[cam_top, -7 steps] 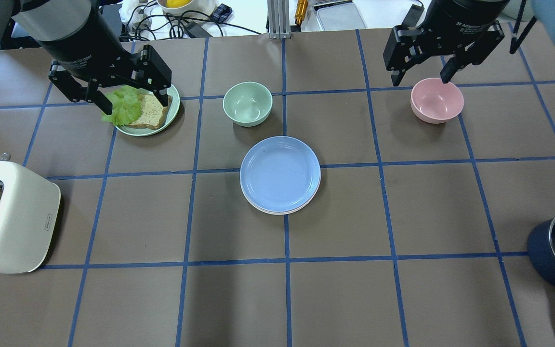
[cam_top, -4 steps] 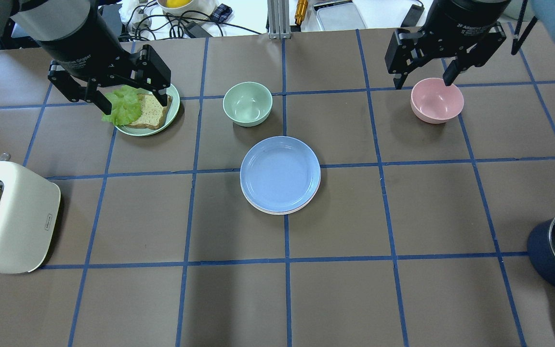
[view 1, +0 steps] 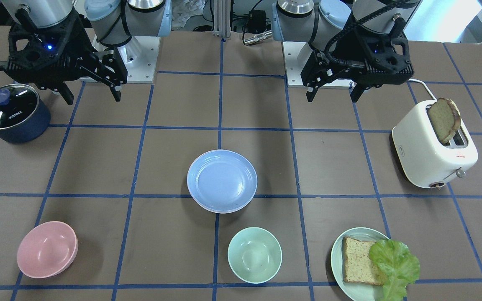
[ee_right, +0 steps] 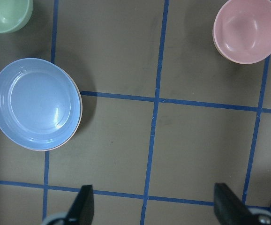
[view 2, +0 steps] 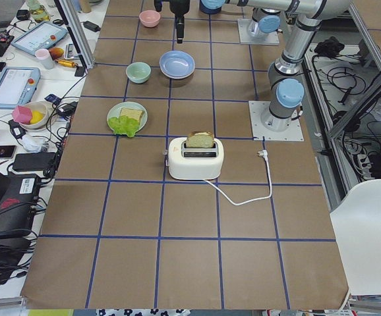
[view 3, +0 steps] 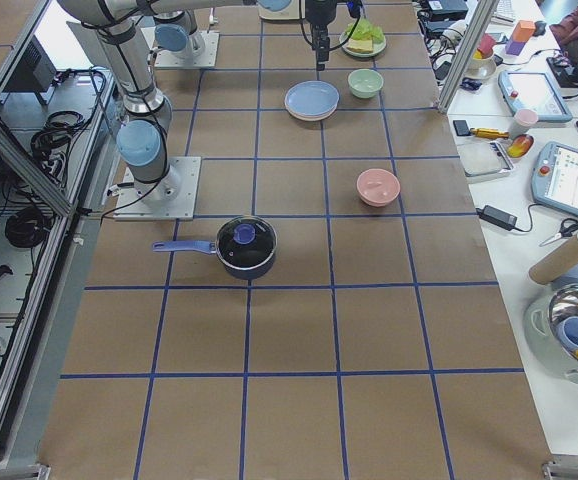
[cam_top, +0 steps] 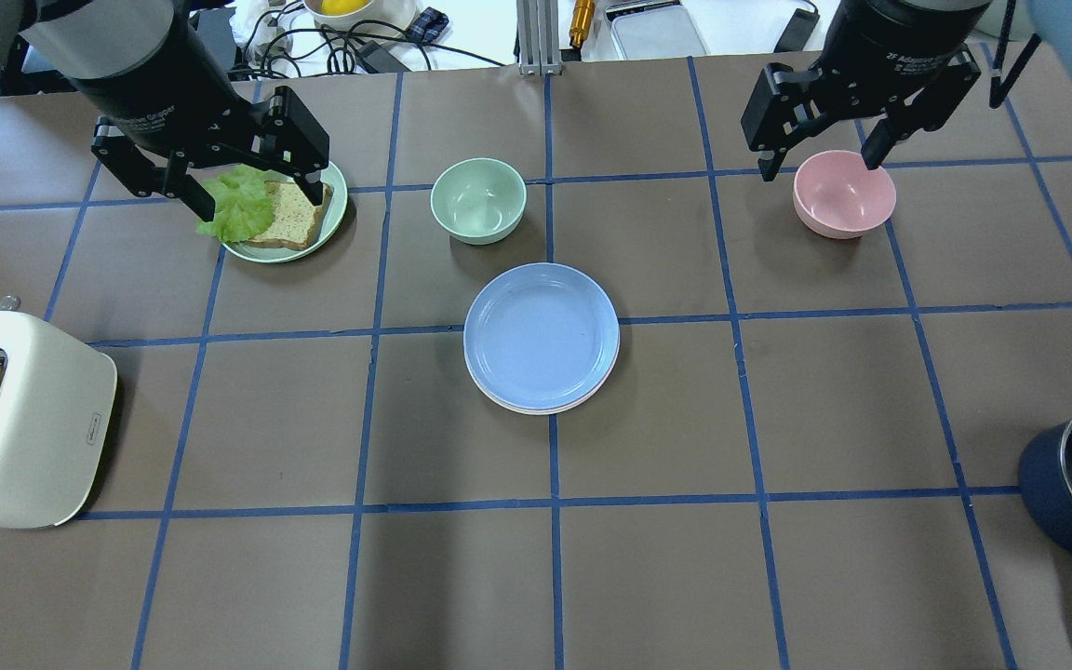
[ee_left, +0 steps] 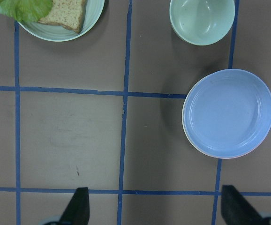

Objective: Stack three plates with pink and blue

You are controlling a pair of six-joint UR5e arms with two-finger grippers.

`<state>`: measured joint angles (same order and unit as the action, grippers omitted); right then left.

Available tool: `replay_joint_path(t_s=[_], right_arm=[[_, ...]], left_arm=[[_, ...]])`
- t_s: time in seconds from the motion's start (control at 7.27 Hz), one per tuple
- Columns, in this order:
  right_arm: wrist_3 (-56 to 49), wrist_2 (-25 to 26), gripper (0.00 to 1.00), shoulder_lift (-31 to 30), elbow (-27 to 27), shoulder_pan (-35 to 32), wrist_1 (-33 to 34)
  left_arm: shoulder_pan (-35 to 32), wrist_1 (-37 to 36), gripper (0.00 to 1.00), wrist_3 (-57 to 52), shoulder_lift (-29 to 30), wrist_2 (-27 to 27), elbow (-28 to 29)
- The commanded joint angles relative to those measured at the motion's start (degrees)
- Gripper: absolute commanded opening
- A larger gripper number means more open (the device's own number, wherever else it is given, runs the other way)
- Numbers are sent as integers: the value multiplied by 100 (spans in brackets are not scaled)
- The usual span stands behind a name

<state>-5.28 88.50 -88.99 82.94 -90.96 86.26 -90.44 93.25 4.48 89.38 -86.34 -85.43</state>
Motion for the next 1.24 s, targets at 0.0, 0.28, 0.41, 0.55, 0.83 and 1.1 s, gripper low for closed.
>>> replay_joint_path(t_s=[0.0,0.28,0.41,0.55,0.83,1.1], right_arm=[[-156,-16,99,-4,-6,0,-12],[-280,-8,100,5,-24,0,-117],[-289,-16,100,-4,-24,0,-144],[-289,-17,100,5,-24,0,-135],[-289,-25,100,5,-24,0,-135],[-298,-34,100,14,-24,0,-135]], left_arm=[[-9,0,100,0,0,3,0],[0,0,100,9,0,3,0],[0,0,100,9,0,-5,0],[0,0,100,9,0,-6,0],[0,0,100,0,0,-6,0],[0,0,100,9,0,3,0]])
